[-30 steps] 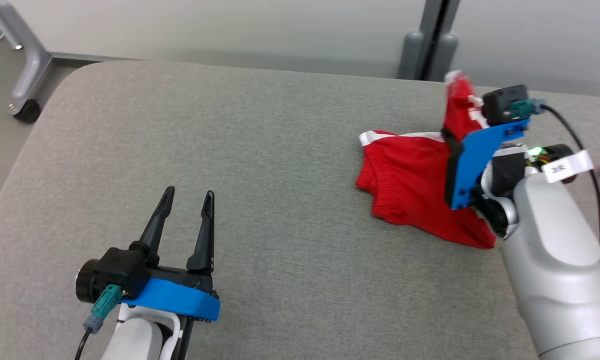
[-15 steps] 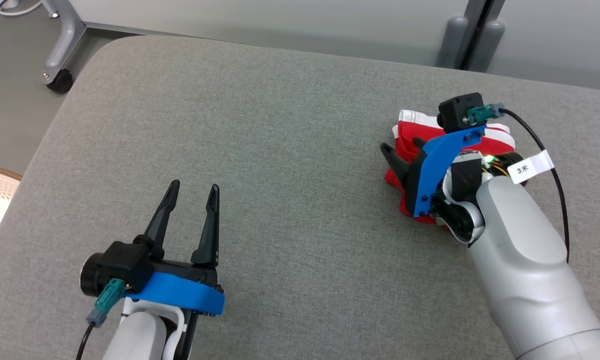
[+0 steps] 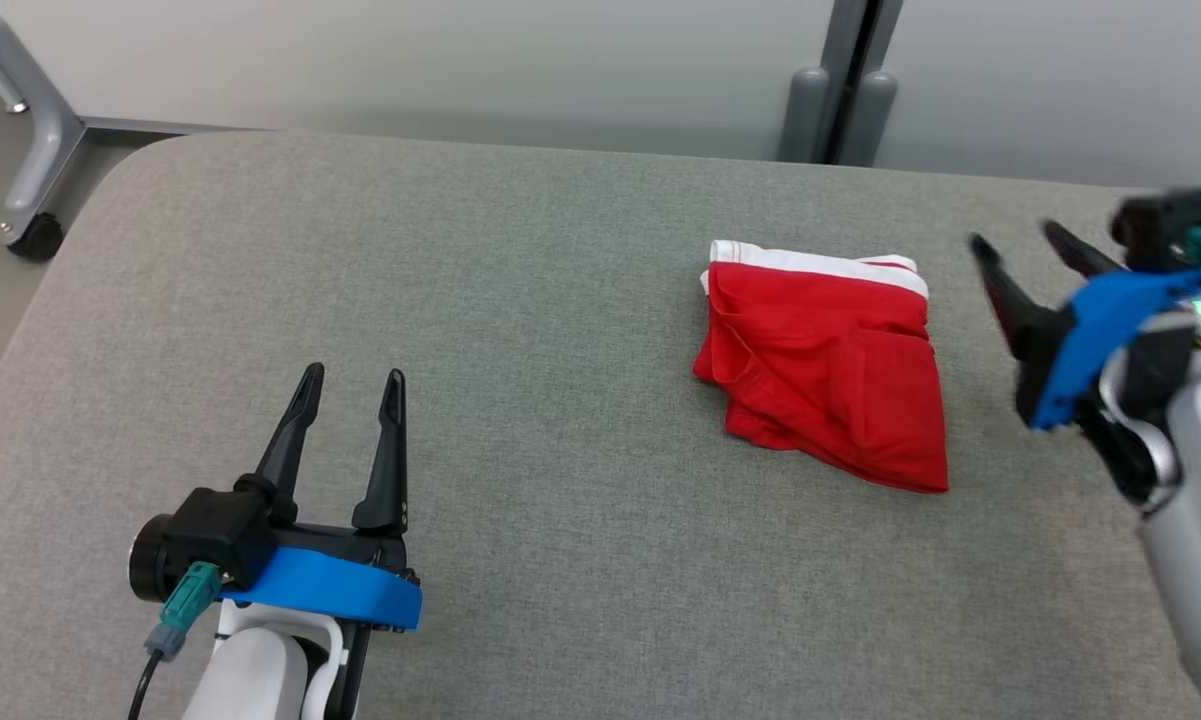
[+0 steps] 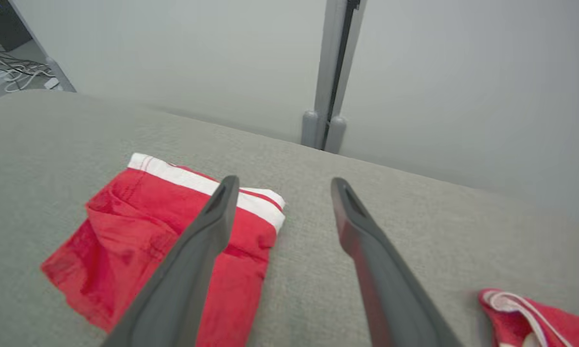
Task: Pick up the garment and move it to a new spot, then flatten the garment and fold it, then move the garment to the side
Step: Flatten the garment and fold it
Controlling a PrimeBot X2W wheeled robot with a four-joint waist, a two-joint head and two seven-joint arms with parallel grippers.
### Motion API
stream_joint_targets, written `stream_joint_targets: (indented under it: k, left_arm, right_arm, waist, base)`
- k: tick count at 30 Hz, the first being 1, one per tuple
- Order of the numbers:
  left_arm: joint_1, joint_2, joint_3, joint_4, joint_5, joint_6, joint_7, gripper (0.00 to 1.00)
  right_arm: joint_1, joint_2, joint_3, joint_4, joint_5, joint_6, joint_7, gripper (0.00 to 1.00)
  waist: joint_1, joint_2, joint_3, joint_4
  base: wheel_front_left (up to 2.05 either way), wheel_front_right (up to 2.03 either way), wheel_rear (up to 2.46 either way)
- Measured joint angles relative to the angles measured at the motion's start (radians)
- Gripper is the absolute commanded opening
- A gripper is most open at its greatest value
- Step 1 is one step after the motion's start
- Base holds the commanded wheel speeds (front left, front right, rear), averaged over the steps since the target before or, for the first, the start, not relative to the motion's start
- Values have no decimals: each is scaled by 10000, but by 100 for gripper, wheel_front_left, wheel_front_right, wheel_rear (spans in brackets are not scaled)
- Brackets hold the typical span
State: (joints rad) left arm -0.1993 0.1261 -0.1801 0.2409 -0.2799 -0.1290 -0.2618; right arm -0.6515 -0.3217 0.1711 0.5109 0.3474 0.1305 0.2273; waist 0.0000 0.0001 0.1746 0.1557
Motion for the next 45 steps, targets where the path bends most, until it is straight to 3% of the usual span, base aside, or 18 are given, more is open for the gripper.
stream_joint_targets:
  k: [5, 6, 7, 8, 9, 17, 24, 25, 26, 30, 34, 40, 45]
  left_arm:
    - [-54, 148, -188, 54, 36, 0, 0, 100]
    - [-95, 194, -207, 65, 50, 0, 0, 100]
    - [-126, 228, -221, 86, 61, 0, 0, 100]
    - [-150, 249, -240, 134, 71, 0, 0, 100]
    - [-170, 263, -270, 178, 73, 0, 0, 100]
    - [-300, 351, -410, 514, 33, 0, 0, 100]
    - [-243, 322, -359, 623, -75, 0, 0, 100]
    - [-189, 313, -267, 616, -81, 0, 0, 100]
    - [-106, 313, -182, 602, -81, 2, 0, 100]
    - [220, 259, 77, 594, -29, 4, 0, 100]
    - [572, 257, 389, 581, 0, 31, 0, 100]
    - [967, 245, 813, 435, 58, 61, 0, 100]
    - [1210, 232, 1091, 443, 69, 61, 0, 100]
  right_arm:
    - [709, -17, -456, 570, -767, 2, -234, 98]
    - [790, 69, -445, 665, -878, 2, -347, 62]
    - [844, 155, -412, 792, -999, 2, -460, 40]
    - [872, 268, -345, 926, -1110, 0, -539, 27]
    - [881, 408, -217, 1055, -1183, 2, -623, 0]
    - [864, 1701, 1707, 1732, -1206, 2, -991, 0]
    - [1472, 2330, 3914, 391, 802, 4, -1461, 0]
    - [1604, 2316, 4031, 125, 940, 2, -1624, 31]
    - [1720, 2270, 4042, -161, 1112, 2, -1776, 100]
    - [2542, 1973, 3302, -1336, 1438, 2, -2949, 100]
    - [3715, 1806, 1643, -2341, 1174, 0, -3774, 100]
    - [5332, 1962, -1055, -3827, 153, 2, -3875, 100]
    - [6068, 2142, -2211, -4395, -736, 2, -3306, 100]
  waist:
    - [0, 0, 105, -82]
    - [-1, 0, 133, -81]
    - [-1, 0, 161, -72]
    - [-1, 0, 188, -58]
    - [-1, 0, 210, -47]
    - [-1, 0, 212, 46]
    - [-1, 0, -69, 49]
    - [0, 0, -123, 23]
    - [-1, 0, -178, -16]
    - [-1, 0, -486, -176]
    - [-1, -1, -798, -416]
    - [-1, 0, -1069, -895]
    - [0, 0, -1233, -1197]
  base:
    - [0, 0, 0]
    - [0, 0, 0]
    - [0, 0, 0]
    - [0, 0, 0]
    - [0, 0, 0]
    - [0, 0, 0]
    - [0, 0, 0]
    - [0, 0, 0]
    - [0, 0, 0]
    - [0, 0, 0]
    - [0, 0, 0]
    - [0, 0, 0]
    - [0, 0, 0]
